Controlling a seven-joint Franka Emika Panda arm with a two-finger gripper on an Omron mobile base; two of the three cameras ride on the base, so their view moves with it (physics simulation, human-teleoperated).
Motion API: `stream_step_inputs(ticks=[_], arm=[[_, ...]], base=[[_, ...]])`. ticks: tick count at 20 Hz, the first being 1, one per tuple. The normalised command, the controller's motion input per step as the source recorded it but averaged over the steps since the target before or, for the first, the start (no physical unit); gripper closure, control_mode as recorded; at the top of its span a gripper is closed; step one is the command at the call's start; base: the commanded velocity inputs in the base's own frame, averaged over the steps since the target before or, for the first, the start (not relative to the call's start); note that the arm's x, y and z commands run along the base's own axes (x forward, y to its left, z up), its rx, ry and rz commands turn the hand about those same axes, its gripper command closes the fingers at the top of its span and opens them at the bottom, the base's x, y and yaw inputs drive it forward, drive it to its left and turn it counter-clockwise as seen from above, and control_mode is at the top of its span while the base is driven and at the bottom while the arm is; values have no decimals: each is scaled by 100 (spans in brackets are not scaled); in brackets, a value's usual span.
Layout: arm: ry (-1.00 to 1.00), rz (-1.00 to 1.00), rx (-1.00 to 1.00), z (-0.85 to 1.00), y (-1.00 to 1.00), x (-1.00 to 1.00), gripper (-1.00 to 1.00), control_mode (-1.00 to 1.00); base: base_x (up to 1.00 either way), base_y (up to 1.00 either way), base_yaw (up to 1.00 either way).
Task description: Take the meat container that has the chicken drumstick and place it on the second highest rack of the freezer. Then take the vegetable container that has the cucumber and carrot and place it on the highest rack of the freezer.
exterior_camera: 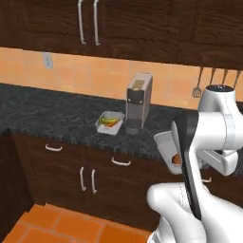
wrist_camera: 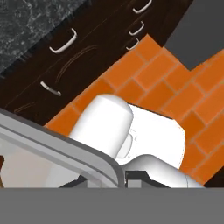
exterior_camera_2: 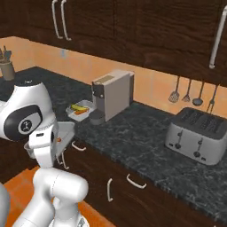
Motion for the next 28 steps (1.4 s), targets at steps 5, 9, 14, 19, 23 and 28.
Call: stream_step_inputs(ticks=[5,9,14,19,23,28], arm=[[0,0,0,0,0,0,100,100],[0,0,0,0,0,0,100,100],[0,0,0,0,0,0,100,100],[0,0,0,0,0,0,100,100],[0,0,0,0,0,0,100,100],[0,0,0,0,0,0,100,100]], base=[[0,2,68],[1,15,74],[0,2,88],[0,0,94],[0,0,100],[0,0,100]])
